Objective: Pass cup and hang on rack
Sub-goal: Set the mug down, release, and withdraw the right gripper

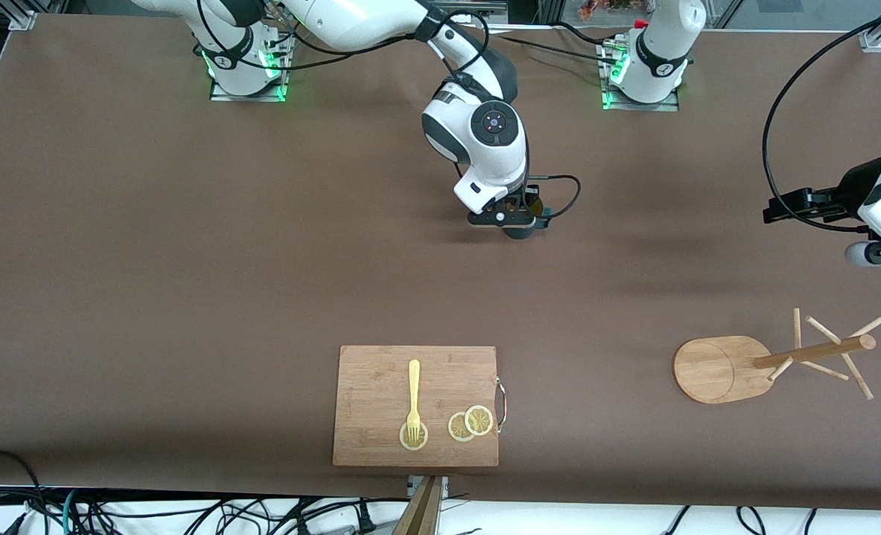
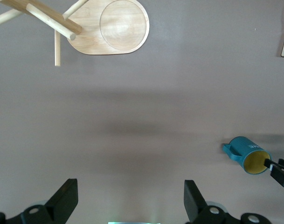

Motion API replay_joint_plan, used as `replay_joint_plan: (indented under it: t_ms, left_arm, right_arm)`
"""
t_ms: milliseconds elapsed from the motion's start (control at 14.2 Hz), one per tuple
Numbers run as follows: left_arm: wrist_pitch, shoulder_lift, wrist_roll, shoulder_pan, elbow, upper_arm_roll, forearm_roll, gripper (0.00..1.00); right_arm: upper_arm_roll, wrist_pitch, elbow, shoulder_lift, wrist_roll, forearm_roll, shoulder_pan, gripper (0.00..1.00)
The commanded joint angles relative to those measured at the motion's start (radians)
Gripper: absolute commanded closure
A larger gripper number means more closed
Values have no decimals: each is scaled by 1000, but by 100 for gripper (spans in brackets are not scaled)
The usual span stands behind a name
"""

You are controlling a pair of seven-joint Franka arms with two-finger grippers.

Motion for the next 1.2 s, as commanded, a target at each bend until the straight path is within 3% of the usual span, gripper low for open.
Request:
replay_joint_plan:
  t_ms: [0,71,424,565,706,918,1130]
  left_arm:
    - [-9,15,7,2,33,5,-11,0]
    - [-9,15,7,-1,33,5,-8,0]
    - [-9,18,7,-9,33,2,-11,0]
    - [-11,21,14,-9,33,1,-12,0]
    - [-12,21,15,-11,33,-1,-15,0]
    - [-14,21,14,-7,33,-1,-95,0]
    - [-17,27,14,-12,28,-10,-106,0]
  right_arm:
    - [-3,-147,4,-124,-4,-1,-64,21]
    - [0,-181,4,-165,-34,5,-108,0]
    - [-8,-301,-7,-290,-206,13,-407,0]
    - [-13,-407,-9,-351,-334,13,-487,0]
    - [-66,-474,-65,-444,-448,13,-535,0]
    - [-202,-494,-250,-621,-700,14,-555,0]
    - [-249,-545,-318,-699,-768,-5,-579,0]
